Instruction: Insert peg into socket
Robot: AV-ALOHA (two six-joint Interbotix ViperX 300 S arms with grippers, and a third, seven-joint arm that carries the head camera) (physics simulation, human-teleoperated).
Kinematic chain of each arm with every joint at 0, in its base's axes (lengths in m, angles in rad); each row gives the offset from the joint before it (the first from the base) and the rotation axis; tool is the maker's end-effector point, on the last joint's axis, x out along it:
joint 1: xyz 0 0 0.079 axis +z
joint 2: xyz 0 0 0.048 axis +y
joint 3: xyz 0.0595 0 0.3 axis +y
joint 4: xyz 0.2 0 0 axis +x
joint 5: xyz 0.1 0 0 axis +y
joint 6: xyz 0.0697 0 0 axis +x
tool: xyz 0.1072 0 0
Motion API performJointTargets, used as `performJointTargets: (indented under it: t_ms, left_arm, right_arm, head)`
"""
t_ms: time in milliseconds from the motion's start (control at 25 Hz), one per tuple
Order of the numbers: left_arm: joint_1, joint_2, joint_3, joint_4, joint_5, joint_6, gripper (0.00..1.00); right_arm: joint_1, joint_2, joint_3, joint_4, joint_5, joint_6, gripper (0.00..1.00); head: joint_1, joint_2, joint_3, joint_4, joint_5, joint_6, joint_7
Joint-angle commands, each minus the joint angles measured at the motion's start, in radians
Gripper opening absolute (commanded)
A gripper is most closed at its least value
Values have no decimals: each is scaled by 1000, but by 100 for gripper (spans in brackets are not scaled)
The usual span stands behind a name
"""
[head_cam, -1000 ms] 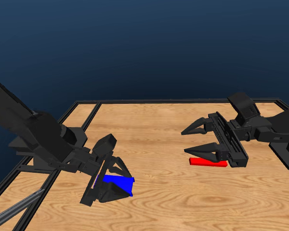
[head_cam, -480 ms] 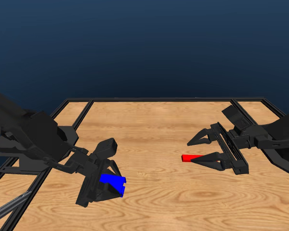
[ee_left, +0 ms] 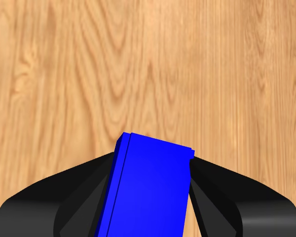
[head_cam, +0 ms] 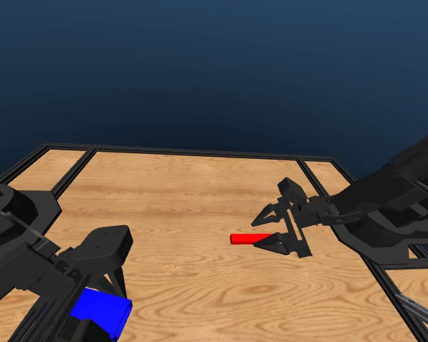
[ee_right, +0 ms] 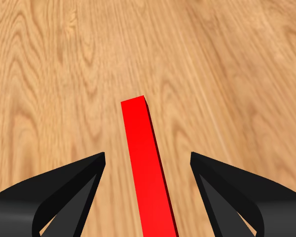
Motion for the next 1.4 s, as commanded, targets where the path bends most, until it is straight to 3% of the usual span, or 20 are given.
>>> performJointTargets:
  t_ms: [40, 120, 160, 200, 240, 280, 320, 360, 400, 560, 600, 640, 760, 800, 840, 1000, 1040, 1080, 1120, 1400]
  left_arm:
    - [-34, -63, -83, 223, 278, -249, 0]
    - [-65, -92, -101, 365, 402, -436, 0]
    - [-56, -119, -100, 373, 397, -444, 0]
    - [-113, -124, -79, 466, 482, -537, 0]
    - [-101, -147, -105, 522, 546, -635, 0]
    - [-92, -173, -77, 566, 568, -672, 0]
    - [-119, -174, -100, 617, 641, -717, 0]
    - [-95, -204, -77, 671, 609, -795, 0]
    - [-110, -191, -87, 686, 694, -793, 0]
    - [-110, -234, -82, 784, 733, -883, 0]
    - [-91, -240, -106, 802, 750, -866, 0]
    - [-89, -248, -116, 821, 748, -874, 0]
    - [-65, -218, -90, 852, 774, -872, 0]
    - [-59, -228, -110, 852, 769, -866, 0]
    - [-60, -220, -99, 851, 770, -876, 0]
    - [-57, -220, -125, 852, 780, -865, 0]
    - [-79, -214, -136, 853, 816, -878, 0]
    - [-83, -213, -122, 862, 812, -890, 0]
    - [-95, -224, -137, 869, 817, -897, 0]
    - [-154, -231, -180, 933, 843, -920, 0]
  right_arm:
    - [3, 71, -21, -16, -37, 46, 100]
    - [16, 125, -38, -23, -38, 73, 100]
    - [23, 126, -34, -25, -54, 79, 91]
    - [22, 136, -48, -18, -55, 80, 80]
    - [30, 147, -47, -17, -54, 71, 0]
    - [28, 138, -44, -9, -59, 64, 0]
    - [22, 128, -43, -1, -65, 53, 0]
    - [12, 108, -44, 9, -61, 31, 0]
    - [9, 103, -36, 14, -54, 14, 0]
    - [-21, 18, -75, 32, 17, -97, 0]
    - [-36, -28, -97, 4, 57, -147, 0]
    - [-49, -35, -119, 9, 86, -156, 0]
    - [-94, -114, -228, -28, 185, -215, 0]
    - [-89, -120, -251, -31, 217, -234, 0]
    - [-102, -137, -277, -64, 298, -242, 0]
    - [-122, -134, -424, -169, 481, -219, 0]
    - [-121, -146, -445, -237, 516, -154, 0]
    - [-119, -132, -469, -233, 536, -171, 0]
    - [-116, -122, -497, -242, 555, -176, 0]
    - [-93, -90, -648, -433, 765, -3, 0]
  head:
    - [-22, 0, -16, -7, -21, -18, -20]
    - [-23, 2, -17, -7, -22, -19, -19]
    - [-22, 1, -17, -7, -23, -20, -17]
    - [-21, 1, -17, -7, -22, -20, -15]
    - [-19, -1, -17, -6, -19, -20, -13]
    - [-18, -4, -17, -6, -18, -19, -12]
    - [-15, -8, -17, -4, -20, -17, -11]
    - [-12, -12, -17, -3, -20, -14, -7]
    - [-10, -14, -17, -2, -21, -13, -6]
    - [4, -25, -15, 4, -27, -6, 7]
    - [9, -26, -15, 6, -31, -2, 11]
    - [13, -27, -15, 8, -34, 0, 16]
    - [27, -26, -17, 14, -42, 6, 27]
    - [34, -25, -17, 16, -44, 9, 34]
    - [41, -24, -17, 19, -48, 13, 43]
    - [74, -18, -18, 32, -48, 28, 82]
    - [83, -17, -17, 35, -49, 30, 92]
    - [91, -15, -17, 38, -53, 33, 99]
    - [98, -13, -17, 41, -56, 38, 106]
    - [120, -1, -20, 50, -93, 58, 116]
